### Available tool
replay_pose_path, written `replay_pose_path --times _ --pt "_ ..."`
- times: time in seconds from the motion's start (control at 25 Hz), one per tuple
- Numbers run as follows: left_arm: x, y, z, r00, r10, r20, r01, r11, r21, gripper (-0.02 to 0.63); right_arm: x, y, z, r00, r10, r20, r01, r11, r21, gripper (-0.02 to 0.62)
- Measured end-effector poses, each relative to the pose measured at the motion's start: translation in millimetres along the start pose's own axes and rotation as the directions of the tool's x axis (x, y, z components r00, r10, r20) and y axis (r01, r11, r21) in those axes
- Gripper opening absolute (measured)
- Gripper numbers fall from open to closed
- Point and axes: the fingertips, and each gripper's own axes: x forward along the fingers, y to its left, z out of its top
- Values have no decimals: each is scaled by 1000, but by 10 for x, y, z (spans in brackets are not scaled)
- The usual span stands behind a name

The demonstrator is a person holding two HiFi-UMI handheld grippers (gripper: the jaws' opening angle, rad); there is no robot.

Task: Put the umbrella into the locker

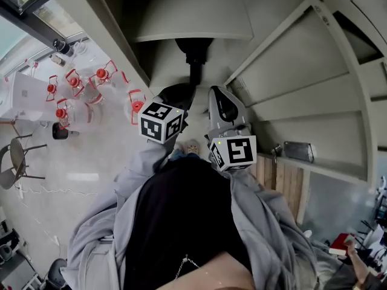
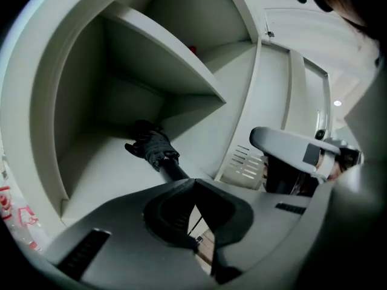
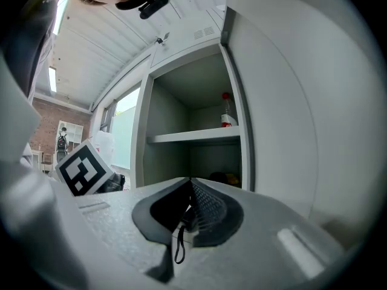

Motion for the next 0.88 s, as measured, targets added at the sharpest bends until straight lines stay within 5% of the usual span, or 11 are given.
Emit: replay_pose_path --times 0.24,0.52,0.76,0.88 --pt "-446 -2 373 975 124 187 -138 988 64 6 -55 51 126 999 9 50 -6 998 -66 3" --pt "-1140 -42 750 877 274 396 -337 936 99 6 -134 143 398 992 11 125 0 996 -84 3" --pt "-1597 -122 845 801 361 479 -471 873 130 6 -271 299 557 987 44 157 -17 986 -168 3" --pt "-1704 -199 845 795 390 464 -501 854 139 6 -323 348 510 990 51 132 -24 980 -195 3"
